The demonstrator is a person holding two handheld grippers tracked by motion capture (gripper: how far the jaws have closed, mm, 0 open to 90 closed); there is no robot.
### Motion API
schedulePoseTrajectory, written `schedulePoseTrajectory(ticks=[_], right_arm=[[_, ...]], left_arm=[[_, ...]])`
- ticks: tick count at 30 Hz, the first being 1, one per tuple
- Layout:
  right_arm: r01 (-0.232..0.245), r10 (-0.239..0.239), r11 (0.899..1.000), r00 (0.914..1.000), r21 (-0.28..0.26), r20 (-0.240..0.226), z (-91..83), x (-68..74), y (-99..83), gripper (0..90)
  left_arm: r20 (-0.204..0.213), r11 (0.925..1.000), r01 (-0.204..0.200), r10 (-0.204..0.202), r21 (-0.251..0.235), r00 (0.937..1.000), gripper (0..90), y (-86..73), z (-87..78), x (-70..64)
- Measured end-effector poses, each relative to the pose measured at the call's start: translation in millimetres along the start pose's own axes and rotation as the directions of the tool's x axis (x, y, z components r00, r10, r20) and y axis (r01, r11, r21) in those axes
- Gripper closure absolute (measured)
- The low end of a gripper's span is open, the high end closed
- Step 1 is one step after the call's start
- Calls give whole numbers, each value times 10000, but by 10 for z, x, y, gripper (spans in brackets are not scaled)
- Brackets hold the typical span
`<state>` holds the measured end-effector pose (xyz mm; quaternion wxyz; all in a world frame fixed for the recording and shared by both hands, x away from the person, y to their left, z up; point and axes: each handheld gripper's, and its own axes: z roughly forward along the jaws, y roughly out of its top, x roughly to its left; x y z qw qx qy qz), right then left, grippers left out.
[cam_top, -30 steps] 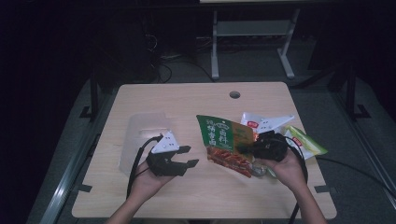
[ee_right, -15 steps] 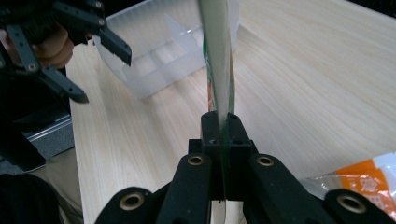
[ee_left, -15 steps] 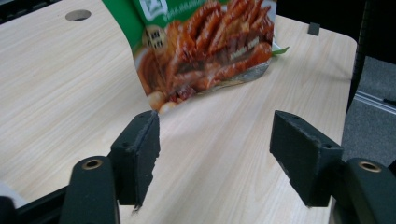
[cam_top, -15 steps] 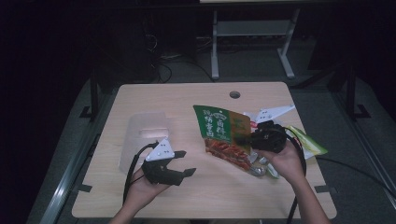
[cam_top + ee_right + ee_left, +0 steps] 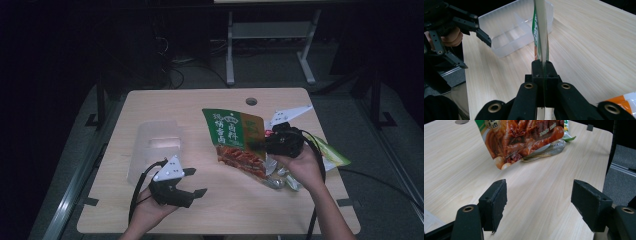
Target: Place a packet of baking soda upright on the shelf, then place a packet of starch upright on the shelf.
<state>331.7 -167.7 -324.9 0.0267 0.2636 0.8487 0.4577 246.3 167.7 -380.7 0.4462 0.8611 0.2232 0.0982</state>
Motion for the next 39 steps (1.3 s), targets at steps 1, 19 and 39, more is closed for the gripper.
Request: schedulePoseTrajectory(ticks=[1, 19, 39], right_arm=[[10, -10, 10000, 10000, 23, -5, 1, 1, 12, 899], [209, -210, 9998, 9996, -72, -176, 54, 31, 294, 900], [504, -534, 9980, 9953, -390, -804, 478, 8, 909, 899]], left_arm=[[11, 10000, -45, 45, 20, 10000, 281, 2, -2, -6], [88, 9999, -104, 104, -46, 9999, 276, -10, -49, -30], [415, 9999, 26, -31, 118, 9991, 271, -129, 14, -183]])
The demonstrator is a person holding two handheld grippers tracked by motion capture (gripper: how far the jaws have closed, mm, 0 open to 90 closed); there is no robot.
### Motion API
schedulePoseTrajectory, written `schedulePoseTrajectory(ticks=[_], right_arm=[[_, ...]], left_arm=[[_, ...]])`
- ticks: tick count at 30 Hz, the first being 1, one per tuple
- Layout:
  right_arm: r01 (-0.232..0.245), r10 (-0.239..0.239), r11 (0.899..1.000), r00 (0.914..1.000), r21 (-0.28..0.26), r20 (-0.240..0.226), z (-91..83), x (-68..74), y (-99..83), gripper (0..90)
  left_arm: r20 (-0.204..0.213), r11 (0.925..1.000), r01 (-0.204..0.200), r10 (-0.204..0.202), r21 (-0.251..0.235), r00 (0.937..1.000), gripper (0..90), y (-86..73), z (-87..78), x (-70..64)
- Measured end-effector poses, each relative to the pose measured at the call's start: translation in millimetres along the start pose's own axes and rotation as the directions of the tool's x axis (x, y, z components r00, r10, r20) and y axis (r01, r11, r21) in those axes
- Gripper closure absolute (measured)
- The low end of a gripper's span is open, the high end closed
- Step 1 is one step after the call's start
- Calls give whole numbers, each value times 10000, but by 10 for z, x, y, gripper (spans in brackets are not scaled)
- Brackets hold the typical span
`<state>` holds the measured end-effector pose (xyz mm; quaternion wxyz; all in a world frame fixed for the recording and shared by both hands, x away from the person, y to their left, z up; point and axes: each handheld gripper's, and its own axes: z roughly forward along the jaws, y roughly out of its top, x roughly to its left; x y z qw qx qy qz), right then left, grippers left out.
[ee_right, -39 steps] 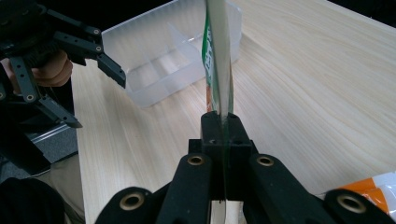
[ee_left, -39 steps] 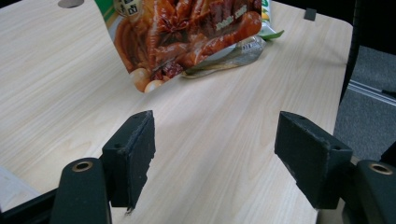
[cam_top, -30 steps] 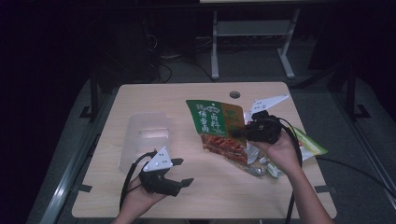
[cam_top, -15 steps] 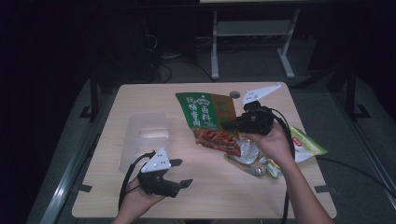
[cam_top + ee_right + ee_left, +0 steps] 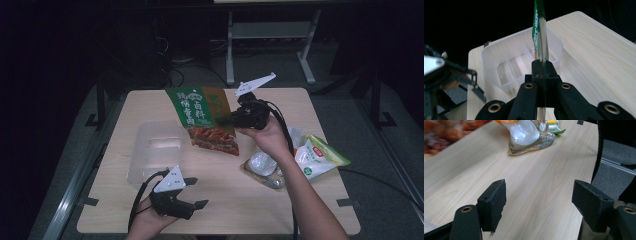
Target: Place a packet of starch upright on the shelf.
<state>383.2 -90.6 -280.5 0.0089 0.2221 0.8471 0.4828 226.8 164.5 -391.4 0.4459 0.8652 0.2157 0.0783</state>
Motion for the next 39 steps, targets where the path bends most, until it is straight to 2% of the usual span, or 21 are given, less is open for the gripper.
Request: schedulePoseTrajectory(ticks=[5, 16, 21, 31, 32, 33, 39], right_arm=[[6, -5, 9999, 10000, 110, -78, 118, -16, 103, 900], [60, -62, 9999, 9997, -82, -232, 358, -56, 324, 899], [108, -112, 9999, 9991, -102, -397, 527, -80, 437, 900], [100, -113, 9998, 9973, -176, -721, 906, -88, 601, 900], [100, -113, 9998, 9973, -176, -721, 906, -88, 601, 900], [91, -108, 9997, 9970, -225, -762, 990, -93, 624, 900], [-22, -1, 9995, 9974, -323, -720, 1213, -121, 636, 900]], left_arm=[[60, 10000, -6, 6, 4, 10000, 270, -16, 17, -19], [242, 10000, -28, 27, 40, 9997, 269, -64, 66, -16], [294, 9997, -105, 99, 200, 9995, 270, -89, 99, -28], [372, 9999, -14, 9, 149, 9993, 270, -106, 90, -36], [358, 9999, -43, 37, 162, 9994, 270, -107, 87, -37], [340, 9999, -58, 53, 157, 9994, 269, -114, 85, -34], [378, 9998, 79, -85, 164, 9992, 270, -142, 85, -6]])
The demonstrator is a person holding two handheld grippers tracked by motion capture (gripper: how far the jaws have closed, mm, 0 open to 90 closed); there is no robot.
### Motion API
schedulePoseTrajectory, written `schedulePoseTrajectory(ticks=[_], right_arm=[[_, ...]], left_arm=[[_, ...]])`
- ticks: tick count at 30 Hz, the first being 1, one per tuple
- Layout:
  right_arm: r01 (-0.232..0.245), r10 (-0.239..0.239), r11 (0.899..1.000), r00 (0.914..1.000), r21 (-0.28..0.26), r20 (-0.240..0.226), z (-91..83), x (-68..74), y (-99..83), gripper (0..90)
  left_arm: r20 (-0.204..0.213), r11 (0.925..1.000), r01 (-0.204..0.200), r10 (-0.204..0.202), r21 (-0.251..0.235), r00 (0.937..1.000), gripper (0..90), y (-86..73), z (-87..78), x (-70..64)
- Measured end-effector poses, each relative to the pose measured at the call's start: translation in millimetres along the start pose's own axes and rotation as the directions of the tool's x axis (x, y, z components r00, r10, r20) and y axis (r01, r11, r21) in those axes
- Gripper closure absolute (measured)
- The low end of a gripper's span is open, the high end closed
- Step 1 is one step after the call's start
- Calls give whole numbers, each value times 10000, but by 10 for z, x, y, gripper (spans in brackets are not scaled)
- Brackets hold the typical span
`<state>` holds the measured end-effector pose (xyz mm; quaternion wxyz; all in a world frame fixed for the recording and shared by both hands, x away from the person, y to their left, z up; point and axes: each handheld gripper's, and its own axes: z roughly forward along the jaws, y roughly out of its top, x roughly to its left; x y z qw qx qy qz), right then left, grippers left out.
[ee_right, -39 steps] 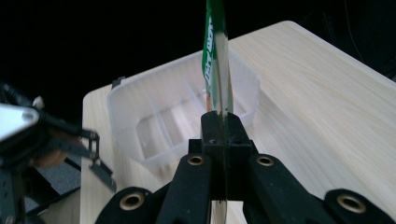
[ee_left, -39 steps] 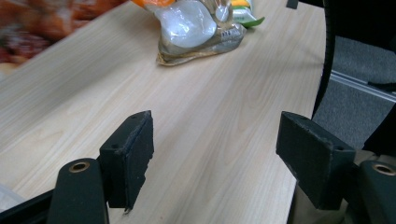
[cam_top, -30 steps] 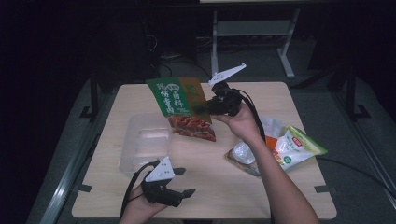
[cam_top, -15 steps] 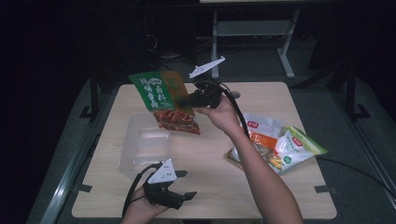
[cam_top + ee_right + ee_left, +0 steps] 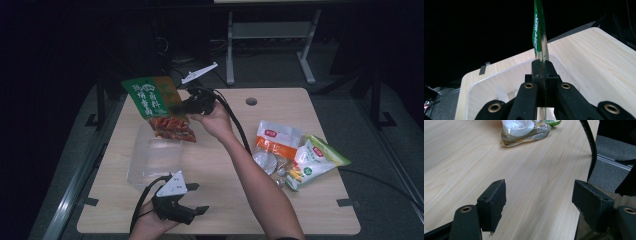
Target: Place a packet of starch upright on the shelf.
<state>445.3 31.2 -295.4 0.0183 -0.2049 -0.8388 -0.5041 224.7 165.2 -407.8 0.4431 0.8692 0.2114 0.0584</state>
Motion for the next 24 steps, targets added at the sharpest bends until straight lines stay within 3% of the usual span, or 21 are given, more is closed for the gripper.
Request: schedulePoseTrajectory(ticks=[13, 24], right_arm=[[-532, 533, 9986, 9986, 39, -44, 484, -146, -96, 900], [-908, 907, 9958, 9958, 106, 108, 680, -221, -203, 900]], left_arm=[[-11, 10000, 13, -13, -62, 10000, 269, -12, -20, 47], [-29, 10000, 11, -11, -34, 10000, 269, -12, -18, 46]])
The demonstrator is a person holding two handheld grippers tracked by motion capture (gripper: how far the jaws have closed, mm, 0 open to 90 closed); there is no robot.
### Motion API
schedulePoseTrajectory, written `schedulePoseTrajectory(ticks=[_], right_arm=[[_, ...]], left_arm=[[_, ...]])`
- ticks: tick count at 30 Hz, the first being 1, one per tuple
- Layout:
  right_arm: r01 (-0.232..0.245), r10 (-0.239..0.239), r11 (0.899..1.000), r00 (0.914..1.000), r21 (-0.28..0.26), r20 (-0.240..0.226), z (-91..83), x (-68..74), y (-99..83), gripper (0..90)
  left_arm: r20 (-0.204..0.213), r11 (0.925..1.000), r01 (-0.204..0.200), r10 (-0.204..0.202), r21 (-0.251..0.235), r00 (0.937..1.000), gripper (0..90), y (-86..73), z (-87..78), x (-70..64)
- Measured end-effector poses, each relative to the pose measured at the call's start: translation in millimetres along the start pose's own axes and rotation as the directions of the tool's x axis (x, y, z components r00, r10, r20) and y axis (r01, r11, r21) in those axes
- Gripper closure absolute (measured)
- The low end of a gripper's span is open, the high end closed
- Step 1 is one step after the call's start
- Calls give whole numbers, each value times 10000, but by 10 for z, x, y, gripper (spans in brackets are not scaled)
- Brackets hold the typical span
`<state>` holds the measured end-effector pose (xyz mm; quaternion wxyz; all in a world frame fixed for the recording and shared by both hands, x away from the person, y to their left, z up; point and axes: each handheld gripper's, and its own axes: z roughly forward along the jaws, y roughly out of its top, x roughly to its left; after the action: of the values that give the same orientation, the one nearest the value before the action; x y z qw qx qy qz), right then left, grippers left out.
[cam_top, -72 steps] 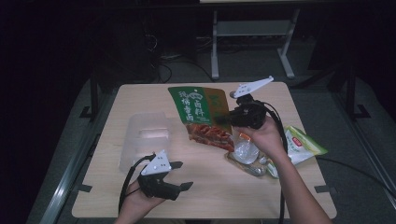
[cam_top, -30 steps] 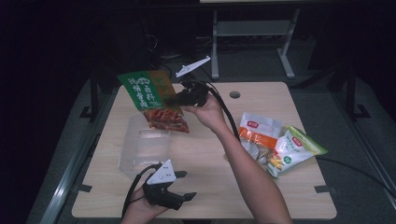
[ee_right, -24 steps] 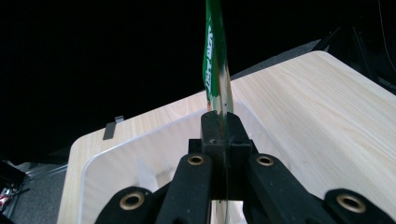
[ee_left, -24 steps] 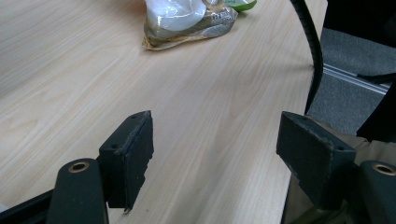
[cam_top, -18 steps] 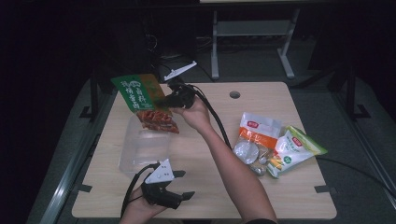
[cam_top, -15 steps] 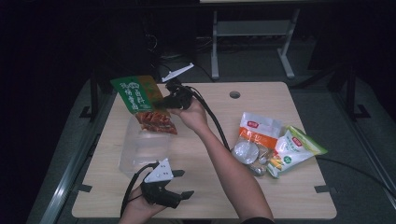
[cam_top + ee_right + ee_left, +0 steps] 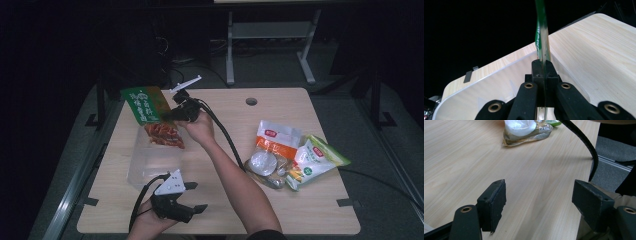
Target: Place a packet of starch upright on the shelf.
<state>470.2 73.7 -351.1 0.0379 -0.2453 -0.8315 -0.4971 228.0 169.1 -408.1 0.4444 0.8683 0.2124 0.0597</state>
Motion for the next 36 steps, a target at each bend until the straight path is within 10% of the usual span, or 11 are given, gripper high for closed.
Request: schedulePoseTrajectory(ticks=[29, 36], right_arm=[[-57, 45, 9996, 9990, 267, 446, 4, -181, -257, 892], [-64, 51, 9994, 9993, 341, 361, -88, -169, -231, 754]], left_arm=[[0, 10000, 87, -87, -4, 10000, 270, -2, 4, 21], [3, 10000, 91, -91, -1, 10000, 270, -3, 2, 19]])
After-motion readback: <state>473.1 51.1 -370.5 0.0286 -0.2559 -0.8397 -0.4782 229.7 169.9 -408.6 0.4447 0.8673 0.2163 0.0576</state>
